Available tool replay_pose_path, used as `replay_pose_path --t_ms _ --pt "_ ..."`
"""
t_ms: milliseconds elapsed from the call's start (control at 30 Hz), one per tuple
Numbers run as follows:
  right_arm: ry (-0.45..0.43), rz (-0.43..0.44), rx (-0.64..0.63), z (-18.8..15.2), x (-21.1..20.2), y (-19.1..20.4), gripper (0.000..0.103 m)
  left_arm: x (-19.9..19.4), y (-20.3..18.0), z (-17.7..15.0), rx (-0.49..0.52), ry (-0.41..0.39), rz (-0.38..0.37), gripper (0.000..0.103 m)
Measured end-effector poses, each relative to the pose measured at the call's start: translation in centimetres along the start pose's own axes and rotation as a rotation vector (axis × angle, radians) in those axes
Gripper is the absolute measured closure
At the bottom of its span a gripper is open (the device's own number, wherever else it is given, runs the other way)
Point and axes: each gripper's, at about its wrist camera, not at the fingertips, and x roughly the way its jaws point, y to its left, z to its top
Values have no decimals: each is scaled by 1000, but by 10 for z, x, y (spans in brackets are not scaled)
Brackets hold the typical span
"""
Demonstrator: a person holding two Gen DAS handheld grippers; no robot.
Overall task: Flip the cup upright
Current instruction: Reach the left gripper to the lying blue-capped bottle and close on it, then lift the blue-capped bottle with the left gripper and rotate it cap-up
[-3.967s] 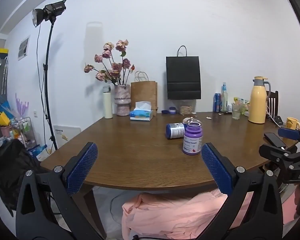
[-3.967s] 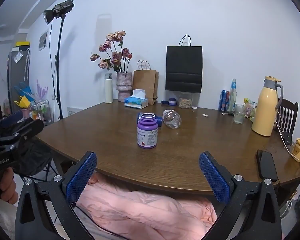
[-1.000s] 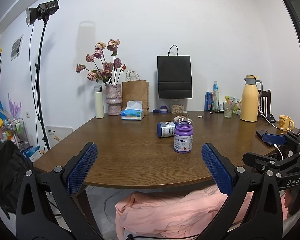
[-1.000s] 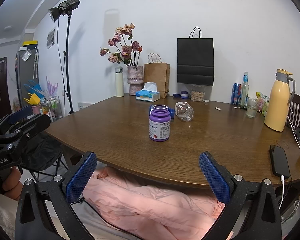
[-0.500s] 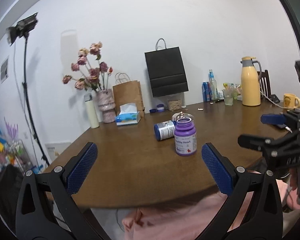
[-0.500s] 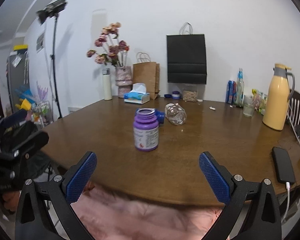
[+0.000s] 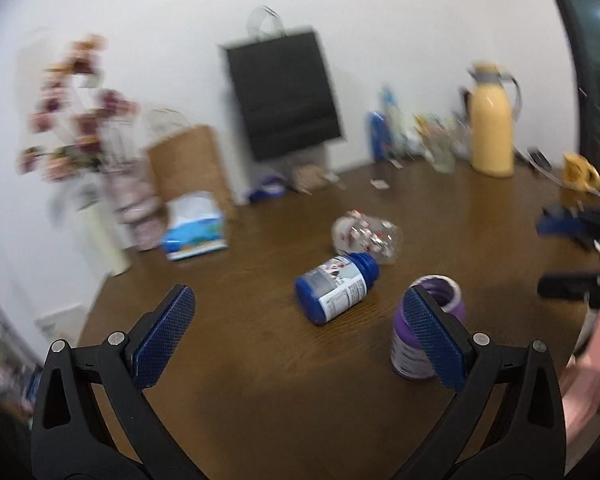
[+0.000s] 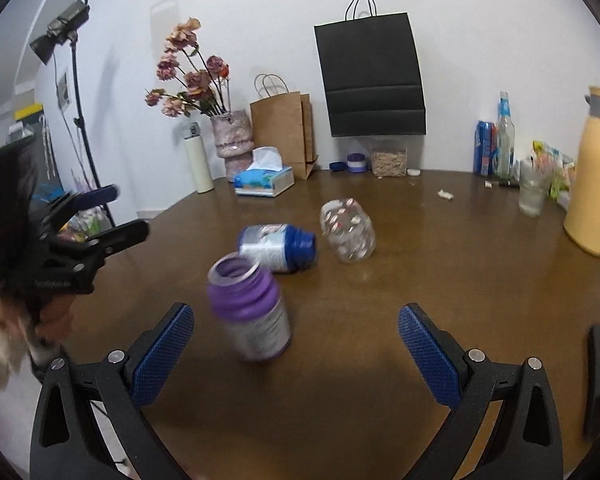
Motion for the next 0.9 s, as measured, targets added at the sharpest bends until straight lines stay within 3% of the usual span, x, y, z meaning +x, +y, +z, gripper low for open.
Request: replay_pose_path --t_ms 133,200,300,467,500,567,667,833,900 --pt "44 24 -11 25 37 -15 19 55 2 18 119 71 -194 0" --pt "78 42 -1 35 57 -23 38 88 -7 22 219 128 -268 4" --pt "99 59 2 40 76 -31 40 131 -18 24 326 217 -340 17" --pt "118 83 7 42 96 -39 40 186 -27 20 448 424 -460 22" --pt "122 85 10 41 99 -41 40 195 -28 19 449 463 -472 33" --pt "123 88 18 41 103 -44 40 207 -28 15 443 503 -461 40" --pt "120 82 30 41 106 -49 40 214 -24 18 387 492 -444 41" --pt "91 70 32 49 98 -49 40 193 -13 21 319 398 -327 42" --pt "63 82 40 57 89 -46 40 167 0 35 260 300 -264 42"
